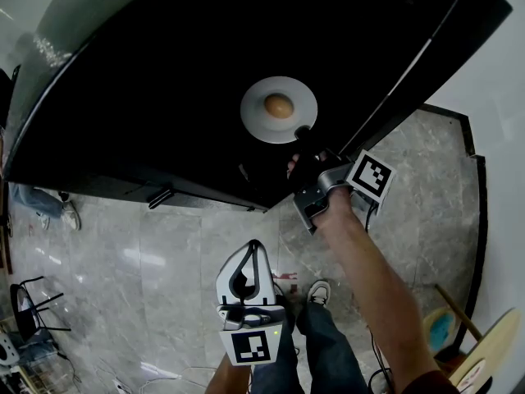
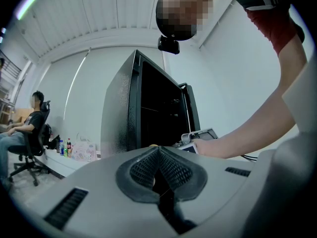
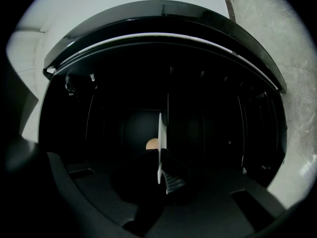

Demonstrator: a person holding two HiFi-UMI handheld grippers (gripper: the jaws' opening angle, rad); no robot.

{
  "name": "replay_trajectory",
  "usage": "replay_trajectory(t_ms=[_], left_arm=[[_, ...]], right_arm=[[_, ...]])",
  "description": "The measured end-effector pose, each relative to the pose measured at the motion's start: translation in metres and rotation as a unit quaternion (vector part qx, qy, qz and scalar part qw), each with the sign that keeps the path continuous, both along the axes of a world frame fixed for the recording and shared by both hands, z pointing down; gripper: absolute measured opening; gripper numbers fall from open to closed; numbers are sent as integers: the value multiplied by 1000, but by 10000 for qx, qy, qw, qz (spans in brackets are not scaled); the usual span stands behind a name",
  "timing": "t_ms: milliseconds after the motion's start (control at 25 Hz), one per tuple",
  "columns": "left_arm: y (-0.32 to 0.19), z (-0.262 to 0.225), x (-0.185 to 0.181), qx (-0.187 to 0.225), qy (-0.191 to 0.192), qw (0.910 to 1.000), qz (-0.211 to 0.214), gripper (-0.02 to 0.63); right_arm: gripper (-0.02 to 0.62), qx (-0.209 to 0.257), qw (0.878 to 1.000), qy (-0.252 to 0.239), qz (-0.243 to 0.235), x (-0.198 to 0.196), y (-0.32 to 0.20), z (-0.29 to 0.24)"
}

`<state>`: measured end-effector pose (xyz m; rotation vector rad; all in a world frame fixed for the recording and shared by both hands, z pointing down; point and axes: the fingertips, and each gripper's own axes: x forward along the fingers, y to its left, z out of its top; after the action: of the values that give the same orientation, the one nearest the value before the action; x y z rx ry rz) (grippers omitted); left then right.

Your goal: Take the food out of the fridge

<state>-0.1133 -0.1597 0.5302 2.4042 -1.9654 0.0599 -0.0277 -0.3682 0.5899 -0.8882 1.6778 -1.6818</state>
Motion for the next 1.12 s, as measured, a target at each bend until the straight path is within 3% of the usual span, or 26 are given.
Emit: replay_trajectory(t_ms=[1120], left_arm=[[-7,-8,-4,38,20,10000,14,12]], right_arm=[[34,214,9994,-214,-140,-3,12,-15]])
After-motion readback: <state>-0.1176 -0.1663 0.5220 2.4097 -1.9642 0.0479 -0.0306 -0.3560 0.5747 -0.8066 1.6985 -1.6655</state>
